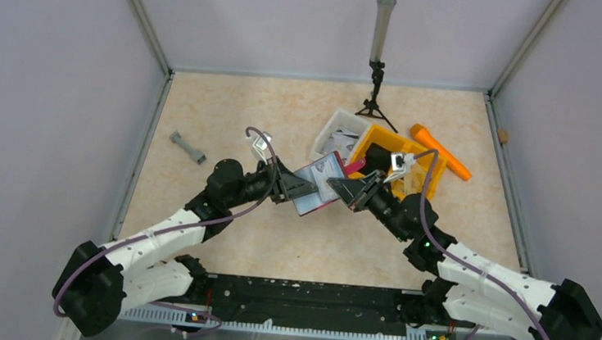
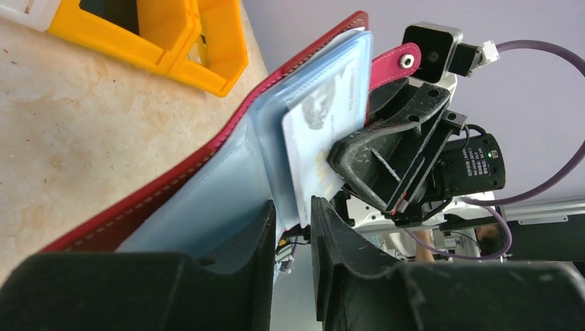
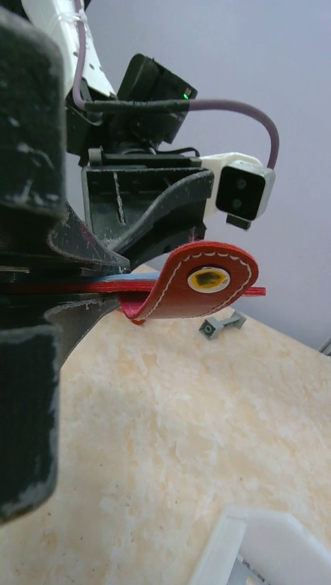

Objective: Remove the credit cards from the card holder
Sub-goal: Remove the credit card from the card holder.

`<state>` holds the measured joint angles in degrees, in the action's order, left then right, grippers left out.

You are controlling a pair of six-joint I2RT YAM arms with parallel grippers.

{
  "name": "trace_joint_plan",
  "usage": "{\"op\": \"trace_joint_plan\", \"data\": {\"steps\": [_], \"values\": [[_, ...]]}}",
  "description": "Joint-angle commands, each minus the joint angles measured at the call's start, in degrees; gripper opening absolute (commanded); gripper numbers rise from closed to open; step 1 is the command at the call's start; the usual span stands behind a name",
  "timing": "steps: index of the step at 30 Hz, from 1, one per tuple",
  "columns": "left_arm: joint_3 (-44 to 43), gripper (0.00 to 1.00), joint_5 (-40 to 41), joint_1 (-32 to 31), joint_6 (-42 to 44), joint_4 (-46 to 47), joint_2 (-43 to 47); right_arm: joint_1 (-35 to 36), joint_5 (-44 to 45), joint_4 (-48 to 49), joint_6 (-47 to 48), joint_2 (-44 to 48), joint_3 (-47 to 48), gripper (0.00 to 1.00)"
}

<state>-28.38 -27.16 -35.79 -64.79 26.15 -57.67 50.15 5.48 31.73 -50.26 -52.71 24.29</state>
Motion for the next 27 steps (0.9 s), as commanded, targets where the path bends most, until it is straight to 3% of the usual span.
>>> {"op": "trace_joint_plan", "data": {"steps": [1,7,14,17,19,22,24,27], "values": [[-1.4,0.29,-0.2,-0.7,-0.5,7.0,-1.4,0.6,-1.2,4.9,-3.1,2.4,-0.6,0.01],[0.9,0.30,-1.3,-0.7,-3.3,17.0,-3.0,0.6,-2.5,4.8,-5.7,2.9,-0.7,0.01],[1.4,0.23,-4.0,-0.6,-6.9,25.5,-6.5,0.6,-3.4,6.4,-7.2,2.5,-1.8,0.01],[2.3,0.15,-4.6,-0.6,-9.1,30.8,-8.2,0.6,-4.2,7.7,-8.5,2.3,-2.3,0.02],[3.2,0.04,-4.7,-0.6,-10.5,35.2,-9.2,0.6,-4.1,8.8,-9.4,2.4,-3.0,0.03],[3.8,0.00,-4.9,-0.3,-11.5,37.5,-9.5,0.6,-1.3,6.8,-10.1,4.3,-3.4,0.20],[4.1,0.00,-5.0,0.0,-11.3,36.9,-8.9,0.6,0.3,6.1,-10.8,6.1,-4.2,0.51],[4.4,0.00,-5.1,0.2,-10.7,35.3,-7.7,0.5,1.6,8.8,-11.3,8.1,-5.9,0.55]]}}
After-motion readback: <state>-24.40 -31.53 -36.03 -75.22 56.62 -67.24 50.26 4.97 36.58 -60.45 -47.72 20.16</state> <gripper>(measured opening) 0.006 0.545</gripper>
